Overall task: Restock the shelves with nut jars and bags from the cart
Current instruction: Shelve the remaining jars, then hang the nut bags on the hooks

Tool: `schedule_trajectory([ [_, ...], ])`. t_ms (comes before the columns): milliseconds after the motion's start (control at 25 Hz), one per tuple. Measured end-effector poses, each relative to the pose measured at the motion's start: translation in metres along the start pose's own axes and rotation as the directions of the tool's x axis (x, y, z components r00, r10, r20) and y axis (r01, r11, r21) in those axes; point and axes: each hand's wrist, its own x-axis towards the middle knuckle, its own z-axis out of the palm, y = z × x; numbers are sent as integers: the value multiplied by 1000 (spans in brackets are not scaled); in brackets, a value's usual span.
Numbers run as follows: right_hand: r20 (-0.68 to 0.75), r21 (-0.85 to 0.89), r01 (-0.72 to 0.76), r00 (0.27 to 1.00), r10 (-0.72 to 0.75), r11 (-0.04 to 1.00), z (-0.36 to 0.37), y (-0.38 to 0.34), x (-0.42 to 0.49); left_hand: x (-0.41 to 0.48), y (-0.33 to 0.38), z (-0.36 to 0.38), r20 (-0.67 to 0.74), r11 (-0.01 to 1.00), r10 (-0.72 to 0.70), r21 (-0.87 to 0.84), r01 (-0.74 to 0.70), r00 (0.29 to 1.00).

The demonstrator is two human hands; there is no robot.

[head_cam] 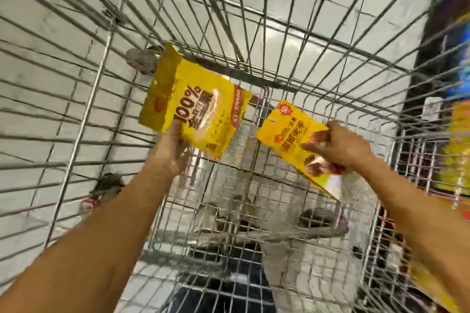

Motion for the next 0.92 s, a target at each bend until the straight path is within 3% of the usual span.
schedule_trajectory([
  [120,42,28,-50,998,48,998,-2,8,13,3,9,23,41,993,33,-117,-28,999],
  [240,-91,128,-45,994,57,991,14,2,5,-2,7,33,-21,995,95,-32,-96,995],
  [320,-161,230,31,987,6,973,28,-6,-8,-3,3,35,-90,993,116,1,-117,989],
  [400,-224,239,86,974,-31,967,46,-11,-26,-3,3,39,-37,977,91,-191,-96,995],
  [520,-208,315,9,976,59,949,73,-14,-57,-15,5,46,36,937,95,-341,-77,995],
  [600,-62,508,-65,992,111,859,90,-21,-81,-22,1,42,0,946,122,-303,-117,992],
  [680,50,705,-192,974,222,683,96,-30,-105,-36,-1,30,28,965,164,-213,-154,986],
  [800,138,860,-259,948,288,439,88,-38,-123,-66,7,10,15,960,281,-8,-281,959],
  [920,112,897,-222,951,288,381,51,-42,-137,-103,28,-12,100,929,358,59,-365,928],
])
